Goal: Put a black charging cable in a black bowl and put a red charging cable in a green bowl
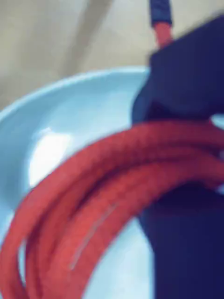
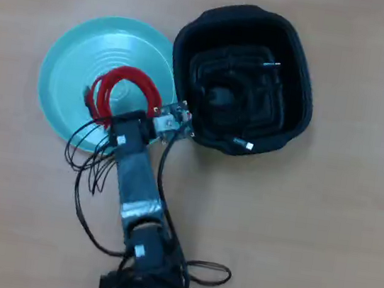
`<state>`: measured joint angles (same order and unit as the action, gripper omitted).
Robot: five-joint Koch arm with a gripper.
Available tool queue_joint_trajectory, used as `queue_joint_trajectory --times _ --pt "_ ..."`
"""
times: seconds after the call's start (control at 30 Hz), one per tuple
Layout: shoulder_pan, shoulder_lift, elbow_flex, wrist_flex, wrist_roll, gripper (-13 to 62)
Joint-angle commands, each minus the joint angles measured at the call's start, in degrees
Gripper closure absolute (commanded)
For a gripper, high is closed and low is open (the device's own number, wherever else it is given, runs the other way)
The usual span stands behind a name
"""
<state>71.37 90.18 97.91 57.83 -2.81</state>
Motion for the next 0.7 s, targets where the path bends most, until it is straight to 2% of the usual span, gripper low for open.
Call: queue_joint_trajectory --times 0.0,0.33,0.5,0.67 --pt "-1.1 -3.3 -27.2 -7.0 -1.3 56.1" --pt "-2.5 -16.0 -42.5 0.0 -0.4 55.9" --pt "-3.3 -15.9 -43.2 6.0 0.1 55.9" --pt "-4.4 -10.5 -46.1 14.4 2.2 56.2"
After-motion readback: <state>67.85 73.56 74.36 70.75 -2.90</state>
